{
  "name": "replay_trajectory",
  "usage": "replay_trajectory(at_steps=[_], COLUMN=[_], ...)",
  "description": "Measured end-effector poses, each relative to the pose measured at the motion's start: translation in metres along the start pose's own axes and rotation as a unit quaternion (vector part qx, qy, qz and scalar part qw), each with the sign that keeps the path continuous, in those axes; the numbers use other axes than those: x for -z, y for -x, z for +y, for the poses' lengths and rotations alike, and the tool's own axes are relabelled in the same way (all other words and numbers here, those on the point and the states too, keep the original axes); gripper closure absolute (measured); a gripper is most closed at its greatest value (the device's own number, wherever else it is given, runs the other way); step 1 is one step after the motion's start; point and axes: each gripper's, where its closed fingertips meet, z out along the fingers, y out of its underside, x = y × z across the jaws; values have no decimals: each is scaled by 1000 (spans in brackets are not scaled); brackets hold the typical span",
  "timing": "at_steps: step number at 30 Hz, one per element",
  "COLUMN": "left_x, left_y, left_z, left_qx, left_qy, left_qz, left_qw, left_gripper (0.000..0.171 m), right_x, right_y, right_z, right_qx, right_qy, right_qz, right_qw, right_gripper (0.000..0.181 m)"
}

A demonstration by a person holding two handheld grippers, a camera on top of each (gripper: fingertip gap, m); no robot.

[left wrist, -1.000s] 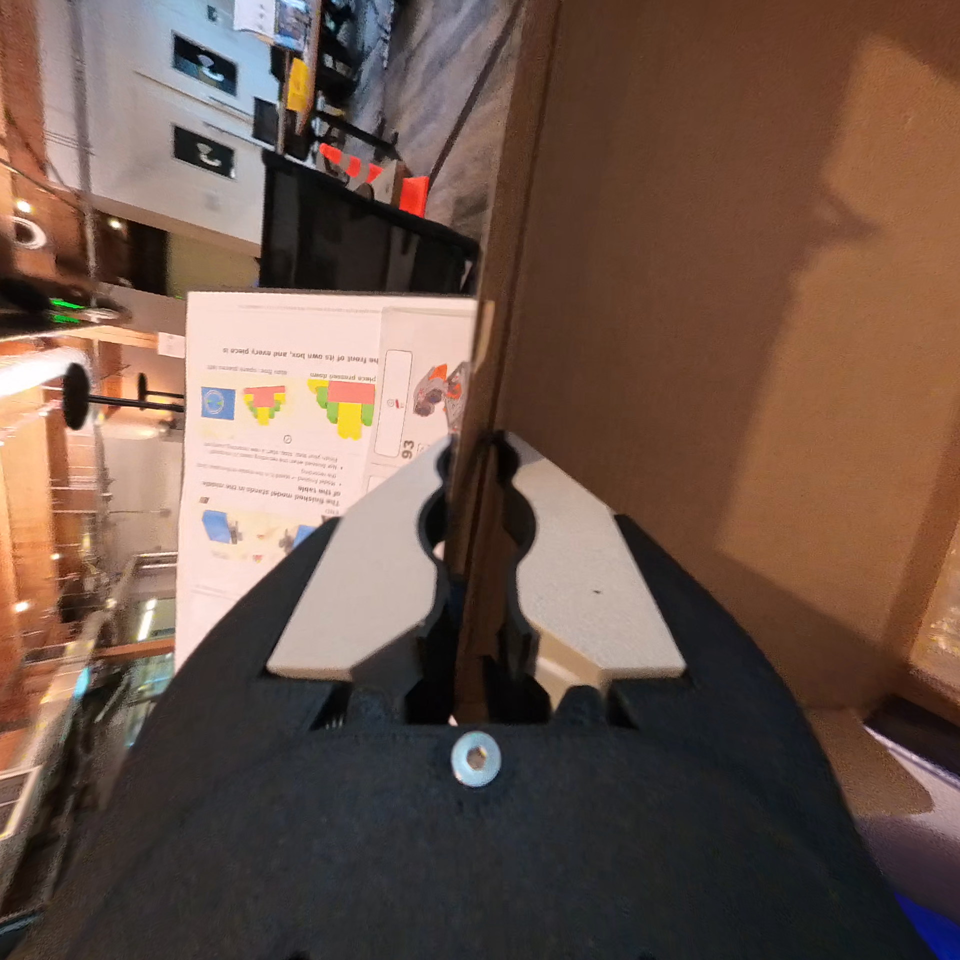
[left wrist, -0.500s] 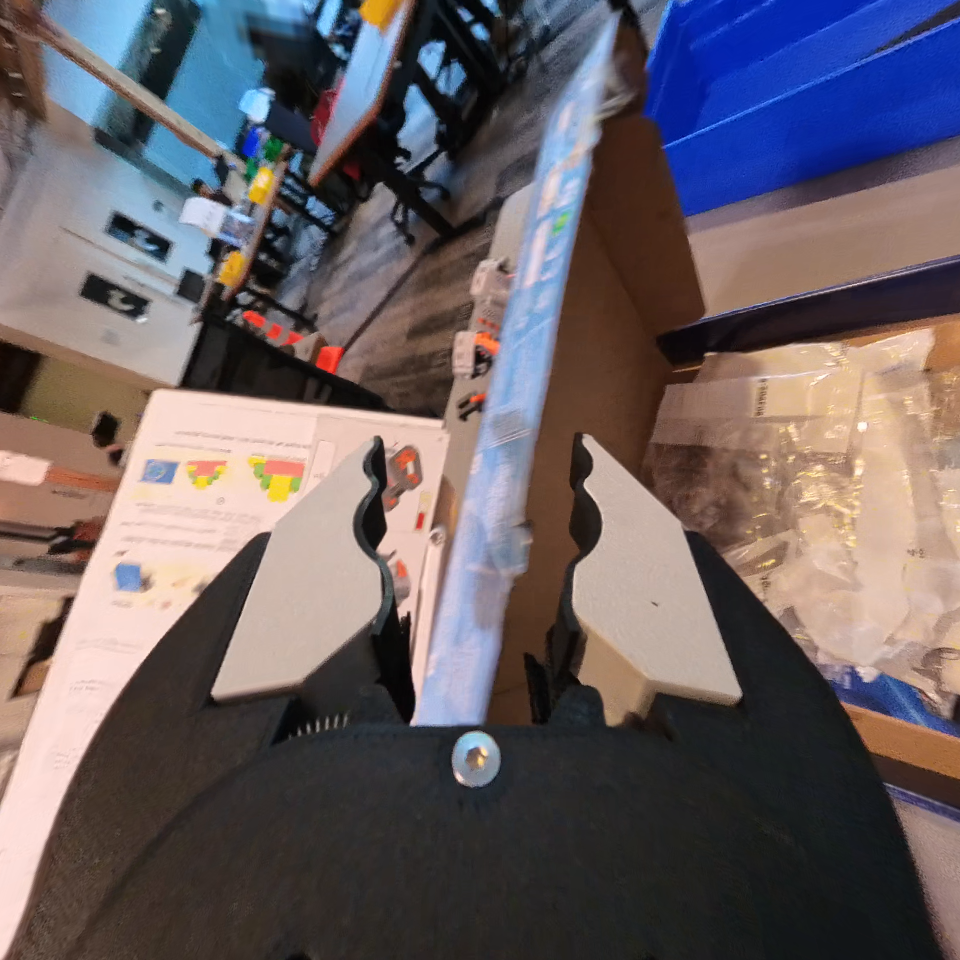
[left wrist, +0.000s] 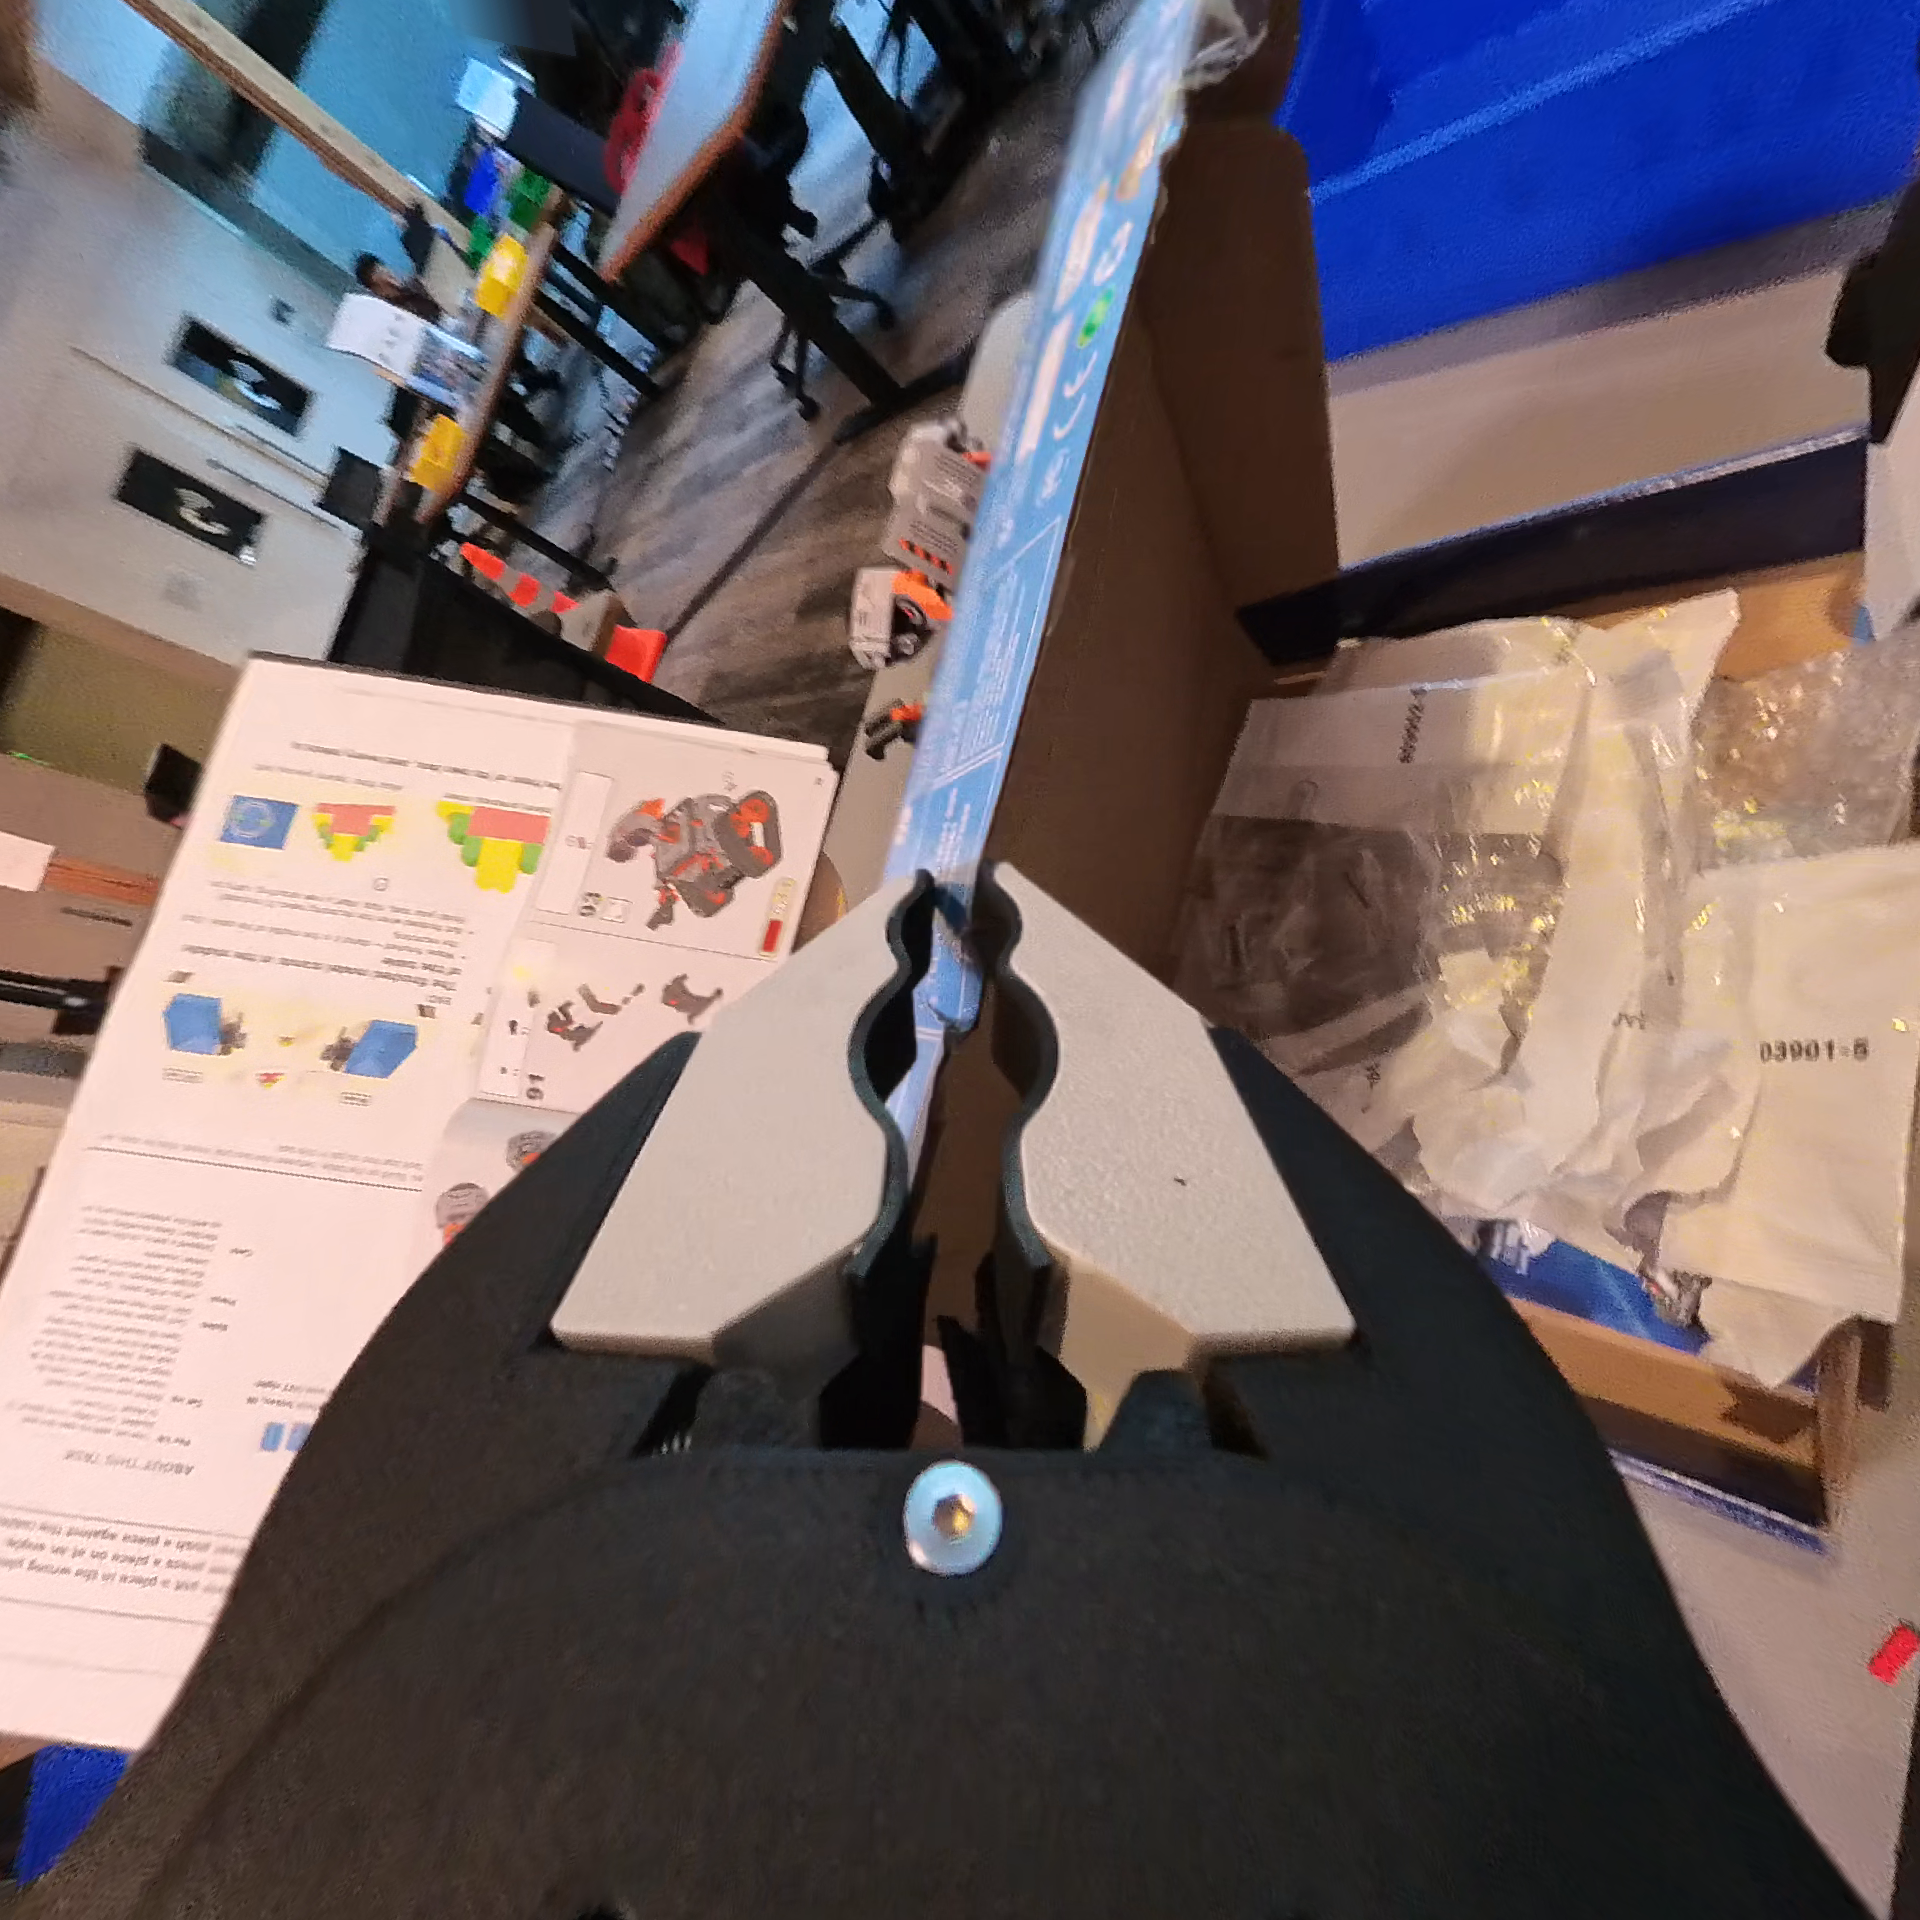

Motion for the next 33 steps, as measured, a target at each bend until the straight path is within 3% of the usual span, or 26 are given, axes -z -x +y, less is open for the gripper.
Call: replay_trajectory(at_steps=[8, 19, 26, 33], left_x=[-9, -55, -85, -107], left_y=[-3, -11, -21, -28], left_z=[-24, -77, -111, -107], left_qx=[-30, -42, -75, -90], left_qy=[-2, -23, -19, 23], left_qz=[-17, -3, 1, -2], left_qw=[999, 999, 997, 996], left_gripper=[171, 171, 171, 171], right_x=[22, 57, 56, 48], right_y=[-7, -40, -48, -63], right_z=[18, 86, 113, 137], right_qx=[1, -64, -94, -106], right_qy=[23, 36, 53, 156], right_qz=[35, 65, 63, 95], right_qw=[999, 995, 992, 977], right_gripper=[181, 180, 180, 175])
